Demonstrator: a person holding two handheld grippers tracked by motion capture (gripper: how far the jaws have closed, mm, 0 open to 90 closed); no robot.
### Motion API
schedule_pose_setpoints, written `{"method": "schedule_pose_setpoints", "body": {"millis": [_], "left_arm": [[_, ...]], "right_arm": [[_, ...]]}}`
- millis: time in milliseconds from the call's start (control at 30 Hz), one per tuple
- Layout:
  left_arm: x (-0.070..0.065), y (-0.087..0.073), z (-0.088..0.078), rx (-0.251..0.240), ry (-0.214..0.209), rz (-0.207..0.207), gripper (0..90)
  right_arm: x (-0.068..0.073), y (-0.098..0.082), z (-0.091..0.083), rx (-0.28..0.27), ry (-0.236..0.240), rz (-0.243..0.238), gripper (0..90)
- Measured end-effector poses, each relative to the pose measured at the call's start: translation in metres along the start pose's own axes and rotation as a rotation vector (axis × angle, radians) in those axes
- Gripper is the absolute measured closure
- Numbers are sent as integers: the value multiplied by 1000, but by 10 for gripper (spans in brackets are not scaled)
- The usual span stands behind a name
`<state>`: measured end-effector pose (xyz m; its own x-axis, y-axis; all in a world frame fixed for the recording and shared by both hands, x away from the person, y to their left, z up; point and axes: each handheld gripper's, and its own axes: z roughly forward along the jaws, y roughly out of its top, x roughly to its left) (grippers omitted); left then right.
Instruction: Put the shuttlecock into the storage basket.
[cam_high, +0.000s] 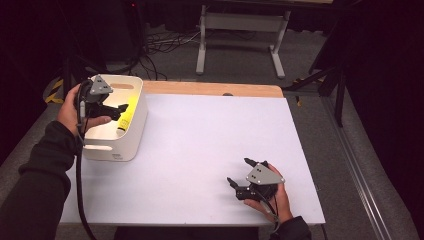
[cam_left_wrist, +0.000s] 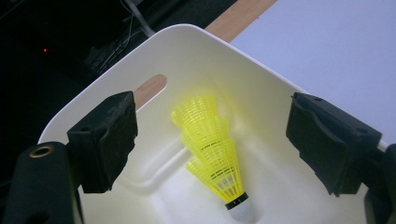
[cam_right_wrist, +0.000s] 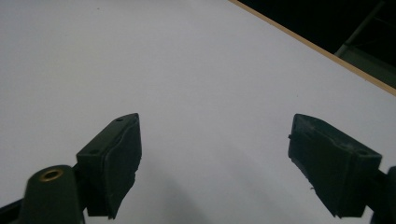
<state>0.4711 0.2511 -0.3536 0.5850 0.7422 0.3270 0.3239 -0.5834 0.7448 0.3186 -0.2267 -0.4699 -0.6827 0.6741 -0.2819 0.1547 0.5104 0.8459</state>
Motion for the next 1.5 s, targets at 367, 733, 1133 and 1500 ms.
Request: {"method": "schedule_pose_setpoints", "body": {"millis": [367, 733, 1133, 1500], "left_arm": [[-7, -5, -6, -70, -30, -4, 162], [-22, -5, -16, -152, -26, 0, 153], [-31, -11, -32, -228, -40, 5, 152], [-46, -13, -46, -283, -57, 42, 174]], "right_arm": [[-4, 0, -3, -6, -9, 8, 183], [-6, 1, -4, -6, -15, 12, 183], [-8, 2, -7, -18, -23, 18, 182], [-6, 3, -7, -24, -24, 20, 181]]}}
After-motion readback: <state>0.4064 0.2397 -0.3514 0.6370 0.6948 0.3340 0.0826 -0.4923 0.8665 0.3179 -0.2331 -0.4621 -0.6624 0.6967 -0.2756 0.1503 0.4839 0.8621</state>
